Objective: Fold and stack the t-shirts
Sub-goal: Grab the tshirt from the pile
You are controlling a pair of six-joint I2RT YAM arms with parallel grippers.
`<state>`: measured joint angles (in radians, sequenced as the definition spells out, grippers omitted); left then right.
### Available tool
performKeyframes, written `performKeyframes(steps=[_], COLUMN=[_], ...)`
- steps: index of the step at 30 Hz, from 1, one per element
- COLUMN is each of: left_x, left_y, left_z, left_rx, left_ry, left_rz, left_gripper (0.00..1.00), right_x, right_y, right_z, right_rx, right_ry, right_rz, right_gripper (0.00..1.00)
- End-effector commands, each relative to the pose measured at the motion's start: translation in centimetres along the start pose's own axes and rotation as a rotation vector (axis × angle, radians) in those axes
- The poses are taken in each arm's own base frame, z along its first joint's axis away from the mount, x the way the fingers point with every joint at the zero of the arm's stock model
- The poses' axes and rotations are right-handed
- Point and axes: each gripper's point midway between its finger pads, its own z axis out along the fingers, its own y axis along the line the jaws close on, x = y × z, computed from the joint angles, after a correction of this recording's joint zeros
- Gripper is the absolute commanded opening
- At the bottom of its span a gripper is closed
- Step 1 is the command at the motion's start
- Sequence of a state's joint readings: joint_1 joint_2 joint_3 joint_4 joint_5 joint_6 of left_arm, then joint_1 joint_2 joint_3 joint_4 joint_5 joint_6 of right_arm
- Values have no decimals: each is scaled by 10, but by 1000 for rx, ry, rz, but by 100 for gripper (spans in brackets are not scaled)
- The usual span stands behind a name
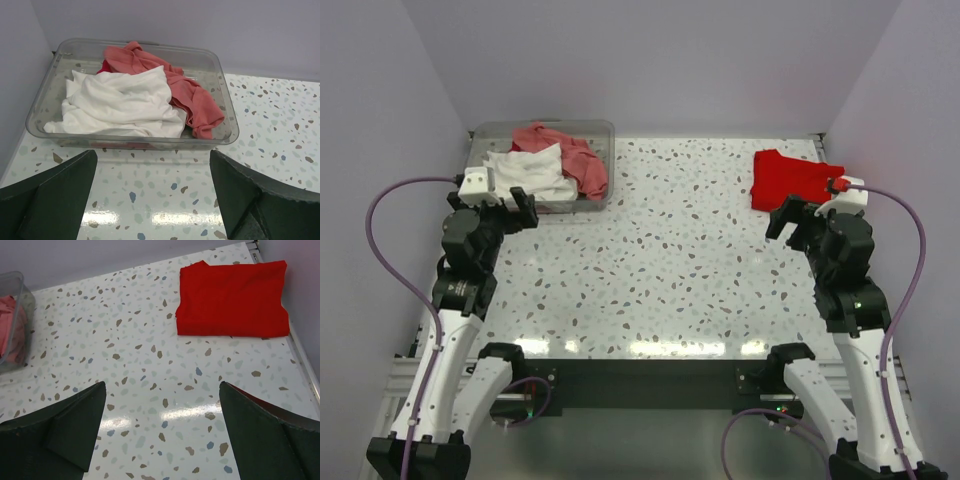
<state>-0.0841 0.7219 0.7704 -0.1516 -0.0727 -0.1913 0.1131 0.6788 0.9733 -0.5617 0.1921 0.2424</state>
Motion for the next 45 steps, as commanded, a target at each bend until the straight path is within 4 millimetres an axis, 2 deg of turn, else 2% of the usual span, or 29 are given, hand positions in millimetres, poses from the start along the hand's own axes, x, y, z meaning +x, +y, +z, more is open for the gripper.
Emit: performKeyframes(steps=[1,9,14,17,18,22,26,27,28,29,30,32,33,34,35,38,39,41,45], left_x=[-10,-8,-17,-22,-26,-23,-15,-14,-13,-8,-2,16,32,43,63,91,107,126,143], left_y=[15,27,25,25,25,31,18,14,10,7,6,5,3,1,-2,-7,-4,-1,2], left_z=[1,-3,7,23,33,64,101,119,128,136,154,168,181,185,194,201,204,208,212], left_rx=[-86,-150,-146,-167,-181,-241,-223,-218,-213,-217,-228,-237,-232,-222,-209,-196,-203,-211,-217], left_ry=[-21,-20,-26,14,33,94,168,185,197,222,250,321,362,393,436,500,532,569,600], left_rz=[-4,3,4,-8,-9,16,18,22,33,57,70,93,100,102,113,138,148,164,172], left_gripper=[100,100,100,100,100,100,100,100,100,100,100,100,100,99,98,96,95,93,86], right_x=[-7,0,-5,-7,-7,-6,-2,-2,-1,-1,-1,-1,-1,0,-1,0,1,2,2], right_y=[-1,-4,-9,-12,-12,-11,-11,-11,-11,-10,-11,-10,-10,-10,-10,-9,-9,-9,-8], right_z=[0,-3,-12,-15,-15,-15,-13,-13,-12,-13,-13,-13,-13,-12,-13,-13,-13,-12,-12], right_rx=[8,18,41,53,53,45,48,46,48,45,45,45,45,45,42,37,38,35,30], right_ry=[-24,6,-10,-25,-28,-28,-12,-9,-8,-7,-5,-5,-5,-2,-6,-2,1,3,4], right_rz=[-13,-13,-17,-15,-14,-9,-7,-7,-6,-6,-6,-6,-5,-6,-5,-4,-3,-2,0], right_gripper=[99,99,99,99,99,99,99,99,99,99,99,99,99,99,99,99,98,99,99])
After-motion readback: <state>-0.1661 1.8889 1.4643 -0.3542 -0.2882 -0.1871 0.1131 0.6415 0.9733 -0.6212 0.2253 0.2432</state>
